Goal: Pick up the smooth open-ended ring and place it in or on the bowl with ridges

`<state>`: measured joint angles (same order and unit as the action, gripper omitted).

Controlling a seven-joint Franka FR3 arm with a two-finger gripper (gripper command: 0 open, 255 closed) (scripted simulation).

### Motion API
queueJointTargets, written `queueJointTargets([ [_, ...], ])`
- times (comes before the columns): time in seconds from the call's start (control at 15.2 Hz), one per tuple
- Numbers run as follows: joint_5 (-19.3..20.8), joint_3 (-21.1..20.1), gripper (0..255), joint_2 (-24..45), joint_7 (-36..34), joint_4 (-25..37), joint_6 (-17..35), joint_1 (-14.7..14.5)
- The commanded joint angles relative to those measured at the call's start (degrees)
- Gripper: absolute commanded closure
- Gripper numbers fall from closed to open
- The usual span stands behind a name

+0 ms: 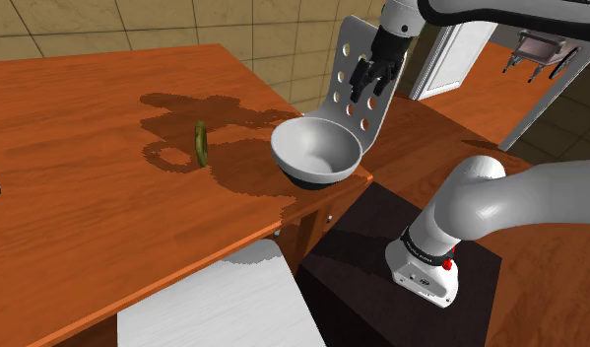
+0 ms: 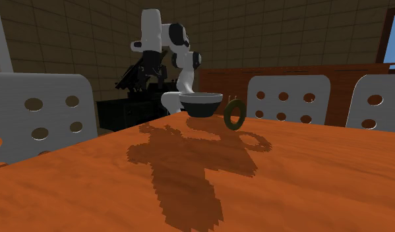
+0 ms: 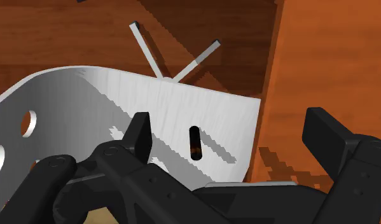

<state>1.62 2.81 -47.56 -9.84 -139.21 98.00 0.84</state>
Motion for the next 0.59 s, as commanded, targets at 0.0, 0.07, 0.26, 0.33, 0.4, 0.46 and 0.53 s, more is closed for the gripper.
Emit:
queueJointTargets([
  [0.0, 0.0, 0.0, 0, 0.0, 0.0, 0.0, 0.0, 0.0],
  [0.07, -1.0, -1.39, 0, 0.79, -2.07, 0.43, -0.01, -0.29],
  [0.26, -3.86, -5.46, 0, 3.69, -8.19, 2.26, 0.08, -1.02],
  [0.33, -4.75, -6.76, 0, 4.84, -10.2, 3.03, 0.15, -1.22],
  [0.4, -5.6, -8.06, 0, 6.05, -12.21, 3.9, 0.23, -1.4],
  [0.46, -6.41, -9.32, 0, 7.35, -14.2, 4.84, 0.33, -1.56],
  [0.53, -7.17, -10.57, 0, 8.72, -16.19, 5.87, 0.43, -1.69],
])
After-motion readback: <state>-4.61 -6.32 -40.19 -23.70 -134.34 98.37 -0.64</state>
